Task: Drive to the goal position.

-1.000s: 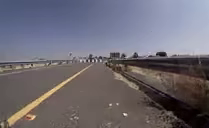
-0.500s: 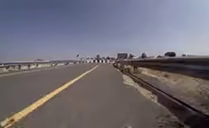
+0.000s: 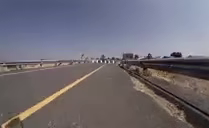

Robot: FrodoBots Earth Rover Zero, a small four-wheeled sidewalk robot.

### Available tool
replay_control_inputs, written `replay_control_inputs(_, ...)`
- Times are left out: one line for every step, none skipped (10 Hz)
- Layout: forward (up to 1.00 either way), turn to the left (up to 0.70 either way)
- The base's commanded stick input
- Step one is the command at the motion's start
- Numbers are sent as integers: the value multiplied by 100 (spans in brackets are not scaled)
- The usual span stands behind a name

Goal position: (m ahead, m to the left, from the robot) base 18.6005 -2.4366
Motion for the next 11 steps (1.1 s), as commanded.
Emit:
replay_control_inputs(100,0)
replay_control_inputs(100,0)
replay_control_inputs(100,0)
replay_control_inputs(100,0)
replay_control_inputs(100,-27)
replay_control_inputs(100,-27)
replay_control_inputs(100,-21)
replay_control_inputs(100,-8)
replay_control_inputs(100,0)
replay_control_inputs(100,0)
replay_control_inputs(100,0)
